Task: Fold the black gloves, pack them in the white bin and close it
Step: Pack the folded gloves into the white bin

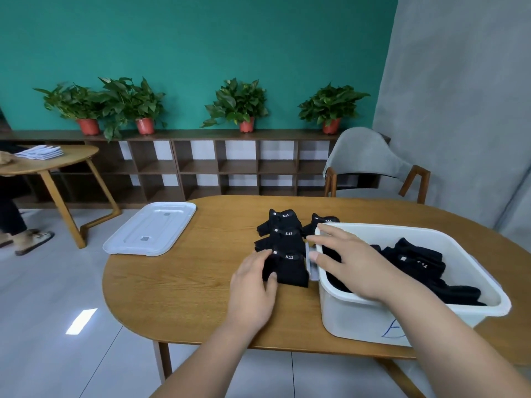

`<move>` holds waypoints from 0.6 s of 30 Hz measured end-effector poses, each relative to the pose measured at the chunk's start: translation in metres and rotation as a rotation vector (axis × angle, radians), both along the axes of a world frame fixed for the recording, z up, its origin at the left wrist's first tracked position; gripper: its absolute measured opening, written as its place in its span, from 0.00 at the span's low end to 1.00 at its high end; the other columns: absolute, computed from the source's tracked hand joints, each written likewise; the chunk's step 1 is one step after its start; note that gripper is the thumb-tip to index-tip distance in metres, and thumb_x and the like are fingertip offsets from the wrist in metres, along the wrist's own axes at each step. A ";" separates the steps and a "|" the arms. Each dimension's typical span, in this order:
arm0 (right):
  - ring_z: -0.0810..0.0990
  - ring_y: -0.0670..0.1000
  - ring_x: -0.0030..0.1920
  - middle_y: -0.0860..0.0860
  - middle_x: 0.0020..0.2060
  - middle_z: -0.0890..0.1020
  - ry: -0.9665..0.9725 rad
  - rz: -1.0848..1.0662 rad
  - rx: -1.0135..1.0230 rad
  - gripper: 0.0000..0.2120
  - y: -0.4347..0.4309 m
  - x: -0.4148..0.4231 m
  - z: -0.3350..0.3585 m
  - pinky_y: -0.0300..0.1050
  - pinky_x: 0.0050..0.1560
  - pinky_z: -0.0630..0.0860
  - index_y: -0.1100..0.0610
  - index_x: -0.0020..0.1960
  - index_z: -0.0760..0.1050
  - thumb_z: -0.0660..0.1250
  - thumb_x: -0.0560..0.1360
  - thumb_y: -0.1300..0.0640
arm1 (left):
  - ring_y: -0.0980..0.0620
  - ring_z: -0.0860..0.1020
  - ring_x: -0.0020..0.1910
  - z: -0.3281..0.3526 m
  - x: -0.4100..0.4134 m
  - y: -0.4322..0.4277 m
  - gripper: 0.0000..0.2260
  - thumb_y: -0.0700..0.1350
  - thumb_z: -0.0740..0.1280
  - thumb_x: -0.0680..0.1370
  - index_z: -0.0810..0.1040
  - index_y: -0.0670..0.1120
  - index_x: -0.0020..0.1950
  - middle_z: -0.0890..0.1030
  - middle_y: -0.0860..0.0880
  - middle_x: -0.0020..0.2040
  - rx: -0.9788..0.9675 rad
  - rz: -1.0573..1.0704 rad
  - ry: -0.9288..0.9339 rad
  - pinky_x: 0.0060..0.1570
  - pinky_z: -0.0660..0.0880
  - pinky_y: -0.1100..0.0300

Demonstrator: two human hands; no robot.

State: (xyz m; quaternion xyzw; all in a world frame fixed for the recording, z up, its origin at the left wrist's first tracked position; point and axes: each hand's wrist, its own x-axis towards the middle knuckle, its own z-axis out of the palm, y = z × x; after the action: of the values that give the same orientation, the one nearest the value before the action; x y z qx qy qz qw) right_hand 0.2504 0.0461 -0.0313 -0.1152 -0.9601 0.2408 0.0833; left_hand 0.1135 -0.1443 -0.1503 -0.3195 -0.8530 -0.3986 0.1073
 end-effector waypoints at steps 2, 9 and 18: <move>0.52 0.41 0.81 0.34 0.81 0.57 -0.011 -0.003 0.031 0.26 0.002 -0.001 -0.002 0.47 0.80 0.54 0.36 0.78 0.67 0.58 0.82 0.33 | 0.55 0.60 0.82 -0.002 -0.006 -0.002 0.25 0.48 0.65 0.84 0.67 0.56 0.81 0.68 0.56 0.80 -0.095 -0.007 0.056 0.80 0.61 0.51; 0.53 0.40 0.81 0.32 0.81 0.55 -0.012 -0.002 0.056 0.25 0.001 -0.003 -0.003 0.45 0.79 0.55 0.35 0.78 0.67 0.57 0.82 0.33 | 0.53 0.51 0.84 -0.014 -0.010 0.007 0.28 0.61 0.53 0.87 0.56 0.56 0.86 0.57 0.55 0.85 -0.480 -0.184 0.209 0.82 0.46 0.52; 0.58 0.42 0.80 0.30 0.80 0.56 0.008 0.003 0.039 0.23 0.004 -0.003 -0.004 0.44 0.74 0.60 0.34 0.75 0.69 0.59 0.82 0.33 | 0.53 0.71 0.69 -0.021 -0.008 0.001 0.25 0.64 0.49 0.86 0.69 0.57 0.79 0.72 0.54 0.64 -0.370 -0.095 0.250 0.82 0.53 0.48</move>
State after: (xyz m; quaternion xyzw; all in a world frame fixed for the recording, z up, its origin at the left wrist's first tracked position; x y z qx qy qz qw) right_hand 0.2475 0.0498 -0.0351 -0.1111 -0.9644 0.2228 0.0890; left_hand 0.1059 -0.1434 -0.1717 -0.4206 -0.8755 -0.1974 0.1329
